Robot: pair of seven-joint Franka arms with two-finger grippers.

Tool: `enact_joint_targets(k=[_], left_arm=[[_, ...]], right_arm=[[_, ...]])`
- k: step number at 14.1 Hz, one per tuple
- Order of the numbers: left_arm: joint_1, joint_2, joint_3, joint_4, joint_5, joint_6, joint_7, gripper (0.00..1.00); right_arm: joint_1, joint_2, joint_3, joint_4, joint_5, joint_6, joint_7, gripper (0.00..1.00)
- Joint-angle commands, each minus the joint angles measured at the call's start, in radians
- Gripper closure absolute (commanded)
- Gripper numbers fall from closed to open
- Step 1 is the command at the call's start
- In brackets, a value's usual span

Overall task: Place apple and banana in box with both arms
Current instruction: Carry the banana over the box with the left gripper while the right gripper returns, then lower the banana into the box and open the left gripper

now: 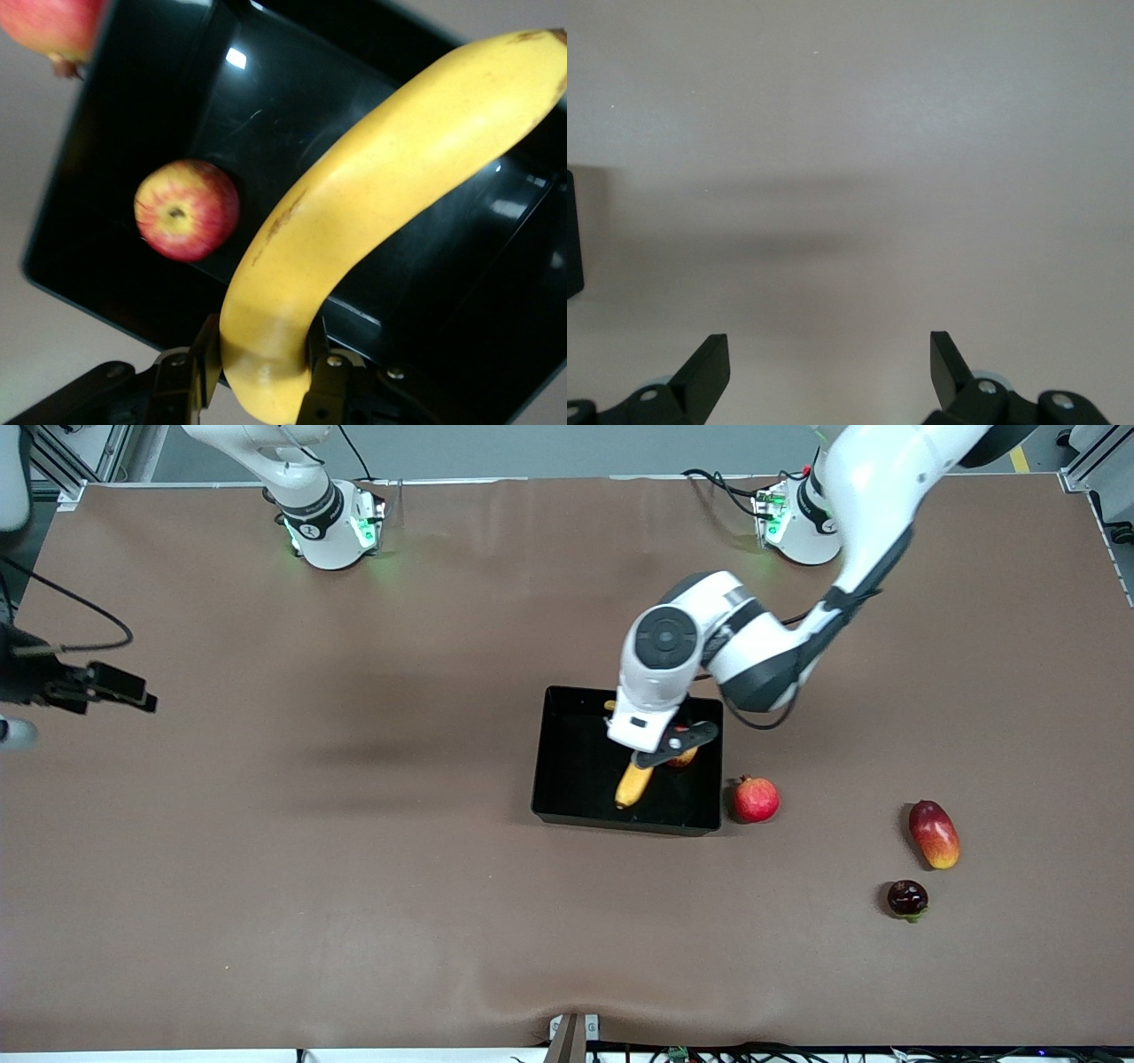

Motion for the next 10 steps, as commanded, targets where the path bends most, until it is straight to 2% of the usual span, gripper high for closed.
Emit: enact_joint_targets(k=[1,3,9,10], left_arm=[[-0.082,0.038,0.061,0.036,0.039,0.001,0.013,1.00],[-0.105,0.081,0.063,0.049,0.099,0.026,0.013,1.00],[-0.155,0.199,0.081,0.061,0.213,0.128,0.013,1.00],[-0.166,0.210,0.094,0.063,0.217,0.142,0.013,0.89]], right_arm=[[-0.015,-0.087,0.020,-0.067,-0.051,0.002,0.016,0.00],[-0.010,-0.129,0.020,-0.105,-0.051,0.018,0.018,0.00],[-0.005,-0.137,0.023,-0.104,-0.051,0.008,0.016,0.00],[0.001,-0.137,0.023,-0.104,-0.051,0.006,0.016,0.00]])
